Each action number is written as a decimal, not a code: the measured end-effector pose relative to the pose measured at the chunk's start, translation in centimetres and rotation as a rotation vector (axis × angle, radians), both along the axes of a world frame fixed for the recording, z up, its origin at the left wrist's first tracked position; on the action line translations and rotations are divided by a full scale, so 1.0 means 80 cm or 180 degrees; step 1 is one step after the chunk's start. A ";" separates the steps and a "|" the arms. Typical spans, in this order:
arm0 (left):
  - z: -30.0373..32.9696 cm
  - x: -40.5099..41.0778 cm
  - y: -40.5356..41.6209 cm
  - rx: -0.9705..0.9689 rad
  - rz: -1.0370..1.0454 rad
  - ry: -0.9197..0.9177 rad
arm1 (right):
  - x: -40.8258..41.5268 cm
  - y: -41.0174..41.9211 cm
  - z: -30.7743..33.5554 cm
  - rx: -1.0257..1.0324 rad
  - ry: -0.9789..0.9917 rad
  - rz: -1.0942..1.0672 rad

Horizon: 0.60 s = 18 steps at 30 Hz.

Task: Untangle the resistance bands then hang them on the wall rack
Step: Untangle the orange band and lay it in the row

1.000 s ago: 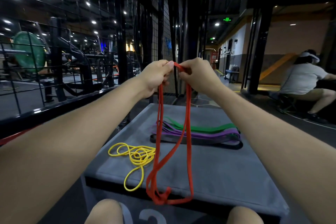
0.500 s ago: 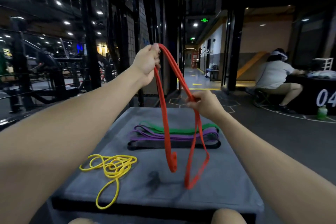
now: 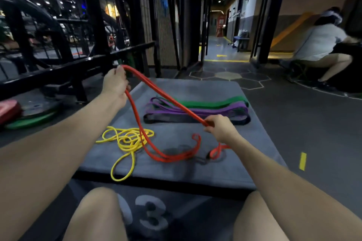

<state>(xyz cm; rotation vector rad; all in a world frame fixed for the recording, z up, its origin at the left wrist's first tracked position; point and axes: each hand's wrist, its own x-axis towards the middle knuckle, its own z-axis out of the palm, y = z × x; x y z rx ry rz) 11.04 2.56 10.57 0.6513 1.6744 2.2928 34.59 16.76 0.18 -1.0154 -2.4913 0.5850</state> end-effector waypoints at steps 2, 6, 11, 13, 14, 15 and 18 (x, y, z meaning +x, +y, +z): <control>-0.016 -0.016 -0.009 -0.0140 0.0232 0.0034 | -0.010 -0.004 -0.016 -0.0192 -0.0108 0.0074; -0.029 -0.042 -0.021 -0.0109 0.0562 -0.0140 | -0.008 0.002 -0.032 -0.0252 -0.0532 0.0159; -0.044 -0.072 -0.024 -0.0162 0.0891 -0.0358 | 0.005 0.024 -0.046 -0.0212 -0.0909 -0.0212; -0.047 -0.078 -0.024 -0.0122 0.0934 -0.0523 | 0.012 0.032 -0.049 -0.0253 -0.0820 -0.0499; -0.049 -0.079 -0.024 -0.0124 0.0951 -0.0531 | 0.015 0.033 -0.049 -0.0369 -0.0741 -0.0624; -0.051 -0.081 -0.023 -0.0128 0.0975 -0.0521 | 0.017 0.035 -0.049 -0.0498 -0.0654 -0.0742; -0.057 -0.082 -0.020 -0.0231 0.1046 -0.0410 | 0.016 0.033 -0.048 -0.0582 -0.0686 -0.0921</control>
